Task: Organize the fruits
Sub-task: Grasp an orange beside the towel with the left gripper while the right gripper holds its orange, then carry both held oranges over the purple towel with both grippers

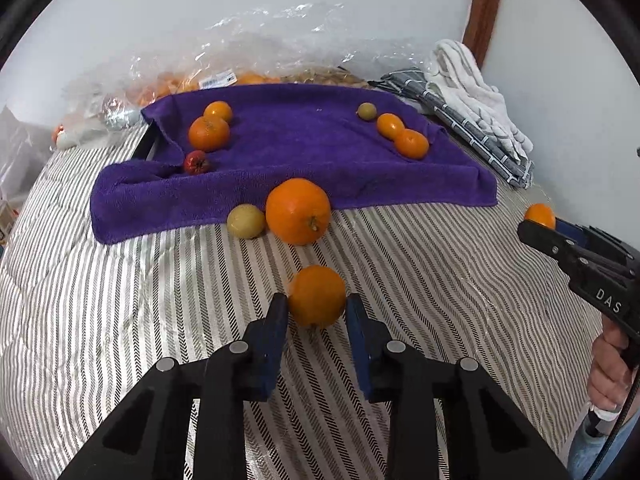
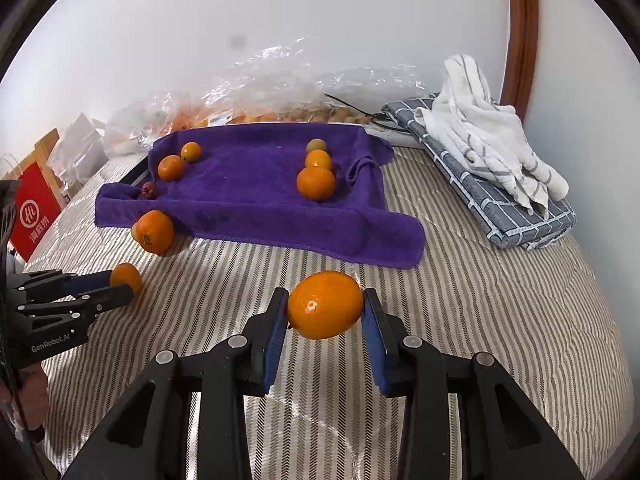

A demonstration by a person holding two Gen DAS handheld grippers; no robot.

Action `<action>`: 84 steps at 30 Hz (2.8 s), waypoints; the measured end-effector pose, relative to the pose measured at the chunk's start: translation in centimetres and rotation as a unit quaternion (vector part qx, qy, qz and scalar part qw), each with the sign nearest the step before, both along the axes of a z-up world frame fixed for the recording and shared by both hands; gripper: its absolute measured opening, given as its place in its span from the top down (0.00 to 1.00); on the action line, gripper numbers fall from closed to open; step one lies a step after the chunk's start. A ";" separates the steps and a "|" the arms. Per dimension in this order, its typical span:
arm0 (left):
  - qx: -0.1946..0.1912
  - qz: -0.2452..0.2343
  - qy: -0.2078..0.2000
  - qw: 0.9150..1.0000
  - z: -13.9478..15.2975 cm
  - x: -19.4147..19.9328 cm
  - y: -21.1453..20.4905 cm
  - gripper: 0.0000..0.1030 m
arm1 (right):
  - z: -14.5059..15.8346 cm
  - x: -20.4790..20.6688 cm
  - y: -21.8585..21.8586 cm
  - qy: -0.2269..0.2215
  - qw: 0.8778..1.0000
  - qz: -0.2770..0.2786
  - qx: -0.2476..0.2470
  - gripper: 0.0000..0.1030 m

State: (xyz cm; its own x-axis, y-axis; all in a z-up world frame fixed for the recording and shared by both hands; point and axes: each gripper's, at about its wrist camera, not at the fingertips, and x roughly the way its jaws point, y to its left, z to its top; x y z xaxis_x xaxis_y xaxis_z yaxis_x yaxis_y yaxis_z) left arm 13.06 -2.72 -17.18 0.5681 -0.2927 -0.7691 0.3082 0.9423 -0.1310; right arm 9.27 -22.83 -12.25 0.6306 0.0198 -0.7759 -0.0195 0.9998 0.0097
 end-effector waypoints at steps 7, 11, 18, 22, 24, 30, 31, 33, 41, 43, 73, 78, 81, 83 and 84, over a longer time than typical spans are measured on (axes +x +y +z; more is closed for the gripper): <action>-0.017 0.007 -0.004 1.000 0.8 -0.4 0.7 0.73 | 0.2 0.3 0.3 0.000 1.000 0.001 0.003 0.65; -0.030 0.021 -0.003 0.999 1.5 -0.5 1.6 0.73 | 0.5 0.5 0.5 -0.001 1.000 0.000 0.002 0.64; -0.033 0.044 -0.014 0.998 3.1 -1.0 2.9 0.73 | 1.3 0.7 1.3 -0.002 1.000 0.000 0.001 0.65; -0.029 0.053 -0.018 0.998 4.3 -1.3 3.7 0.73 | 2.3 0.7 1.7 -0.006 1.000 0.001 0.003 0.65; -0.027 0.058 -0.020 0.998 4.9 -1.4 4.0 0.73 | 2.9 0.7 1.8 -0.009 1.000 -0.001 0.003 0.64; -0.034 0.075 -0.018 0.996 6.6 -1.4 5.0 0.73 | 4.8 0.7 2.0 -0.014 1.000 -0.004 0.002 0.64; -0.033 0.077 -0.019 0.996 6.9 -1.5 5.1 0.73 | 5.2 0.7 2.0 -0.016 1.000 -0.004 -0.001 0.64; -0.034 0.079 -0.020 0.996 7.3 -1.6 5.2 0.73 | 6.0 0.6 2.0 -0.019 1.000 -0.007 -0.004 0.65; -0.038 0.083 -0.026 0.995 9.8 -2.1 5.4 0.73 | 8.9 0.6 1.7 -0.028 0.999 -0.018 0.002 0.64; -0.039 0.084 -0.030 0.995 10.5 -2.2 5.4 0.73 | 9.5 0.5 1.6 -0.032 0.999 -0.019 0.004 0.65; -0.040 0.079 -0.056 0.994 15.1 -2.0 4.3 0.73 | 14.0 -0.3 0.5 -0.046 0.998 -0.038 0.009 0.64; -0.037 0.087 -0.058 0.994 15.4 -1.0 4.8 0.73 | 13.9 0.8 0.5 -0.042 0.998 -0.039 0.007 0.64; -0.040 0.088 -0.056 0.994 15.3 -0.1 4.9 0.73 | 13.6 1.8 0.3 -0.035 0.998 -0.042 0.011 0.64; -0.035 0.090 -0.057 0.994 15.3 0.4 4.9 0.73 | 13.5 2.4 0.1 -0.035 0.998 -0.041 0.010 0.64; -0.033 0.091 -0.058 0.994 15.3 0.7 4.9 0.73 | 13.4 2.7 0.0 -0.035 0.998 -0.041 0.010 0.64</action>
State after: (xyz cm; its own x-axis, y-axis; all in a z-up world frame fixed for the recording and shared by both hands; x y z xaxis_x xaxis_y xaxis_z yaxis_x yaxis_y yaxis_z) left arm 13.73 2.16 -1.90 0.6992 -0.2245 -0.6787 0.1500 0.9744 -0.1676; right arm 11.98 -22.81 1.13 0.6828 -0.0200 -0.7303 0.0618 0.9976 0.0305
